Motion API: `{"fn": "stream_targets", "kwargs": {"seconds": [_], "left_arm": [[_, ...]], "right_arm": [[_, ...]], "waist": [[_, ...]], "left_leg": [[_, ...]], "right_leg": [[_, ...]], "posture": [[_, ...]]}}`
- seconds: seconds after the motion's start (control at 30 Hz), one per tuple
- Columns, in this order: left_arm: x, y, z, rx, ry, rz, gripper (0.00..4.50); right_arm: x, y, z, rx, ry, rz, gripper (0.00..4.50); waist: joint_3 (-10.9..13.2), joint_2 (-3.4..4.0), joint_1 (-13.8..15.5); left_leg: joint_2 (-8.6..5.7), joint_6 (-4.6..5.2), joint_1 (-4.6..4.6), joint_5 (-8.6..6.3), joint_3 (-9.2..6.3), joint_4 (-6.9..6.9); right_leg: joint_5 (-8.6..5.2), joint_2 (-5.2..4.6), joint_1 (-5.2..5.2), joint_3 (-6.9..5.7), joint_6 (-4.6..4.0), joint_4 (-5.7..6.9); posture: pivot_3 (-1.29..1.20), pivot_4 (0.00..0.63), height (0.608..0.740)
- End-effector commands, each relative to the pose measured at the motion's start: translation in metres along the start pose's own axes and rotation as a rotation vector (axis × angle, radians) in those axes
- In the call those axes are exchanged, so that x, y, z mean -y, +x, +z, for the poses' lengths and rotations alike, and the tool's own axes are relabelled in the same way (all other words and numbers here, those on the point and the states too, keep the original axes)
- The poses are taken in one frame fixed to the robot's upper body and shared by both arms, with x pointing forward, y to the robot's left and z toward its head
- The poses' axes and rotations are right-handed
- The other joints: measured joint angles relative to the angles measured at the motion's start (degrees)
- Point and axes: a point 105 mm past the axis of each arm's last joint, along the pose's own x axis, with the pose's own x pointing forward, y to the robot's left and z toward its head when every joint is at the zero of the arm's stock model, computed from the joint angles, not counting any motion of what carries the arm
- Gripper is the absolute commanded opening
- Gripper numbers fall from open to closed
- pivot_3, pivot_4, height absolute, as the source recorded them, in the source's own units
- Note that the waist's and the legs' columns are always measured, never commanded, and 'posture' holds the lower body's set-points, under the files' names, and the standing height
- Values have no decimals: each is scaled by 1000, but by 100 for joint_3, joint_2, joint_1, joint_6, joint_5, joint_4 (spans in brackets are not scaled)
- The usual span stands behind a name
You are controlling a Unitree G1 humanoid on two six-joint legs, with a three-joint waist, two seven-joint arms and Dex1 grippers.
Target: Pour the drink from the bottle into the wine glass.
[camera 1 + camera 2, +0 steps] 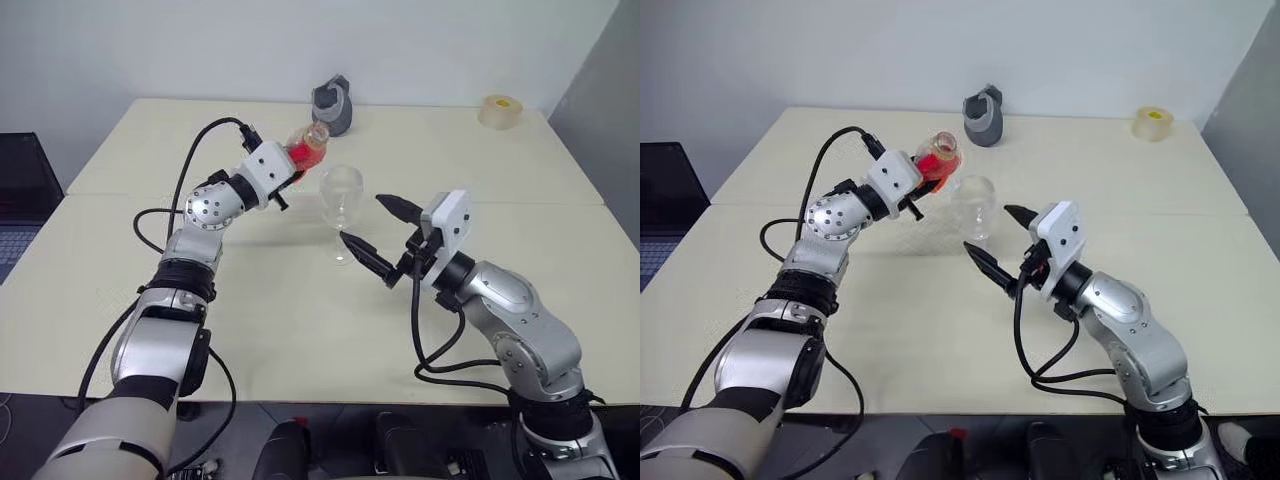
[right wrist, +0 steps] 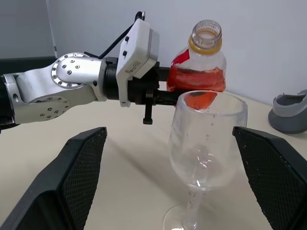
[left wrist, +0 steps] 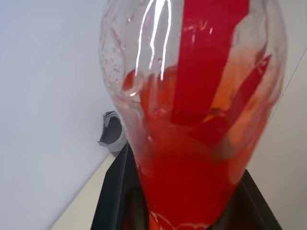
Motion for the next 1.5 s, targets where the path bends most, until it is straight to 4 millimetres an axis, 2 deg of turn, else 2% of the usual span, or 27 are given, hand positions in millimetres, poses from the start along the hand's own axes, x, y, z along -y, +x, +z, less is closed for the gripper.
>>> {"fn": "stream_targets", "kwargs": {"seconds": [0.03, 0.27, 0.37, 1.0, 1.1, 1.5], "left_arm": [[-22, 3, 24, 77, 159, 38, 867], [-25, 1, 25, 90, 213, 31, 846], [-25, 3, 27, 95, 250, 21, 846], [-32, 2, 27, 74, 491, 21, 797], [-39, 2, 31, 76, 549, 56, 796], [-47, 1, 30, 57, 634, 91, 794]], "right_arm": [[-4, -8, 9, 57, -51, 7, 4500], [-10, -35, 4, 25, -35, 45, 4500], [-4, -40, 2, 21, -41, -1, 4500], [-2, -39, 13, 79, -42, -45, 4500], [-2, -38, 14, 77, -45, -42, 4500], [0, -39, 16, 75, -51, -39, 4500]], "waist": [[0, -1, 12], [1, -1, 17], [1, -1, 6], [1, -2, 3], [1, -2, 2], [1, -2, 4]], "left_leg": [[-1, 0, -1, 0, 0, 0], [-6, 1, -3, 0, 0, 4], [-3, 1, 1, 0, -1, 4], [-2, 0, 1, 0, 4, 2], [-1, 0, 2, 0, 4, 2], [-1, 0, 2, 0, 19, 2]], "right_leg": [[0, -1, 0, 0, 0, -1], [0, -3, 2, -2, 1, -1], [0, -1, 3, -3, 1, 3], [0, 0, 2, -2, 1, 3], [0, 0, 2, -2, 1, 3], [0, -1, 2, -2, 1, 3]], "posture": [[0, 150, 740], [0, 150, 740], [0, 150, 740], [0, 150, 740], [0, 150, 740], [0, 150, 740]]}}
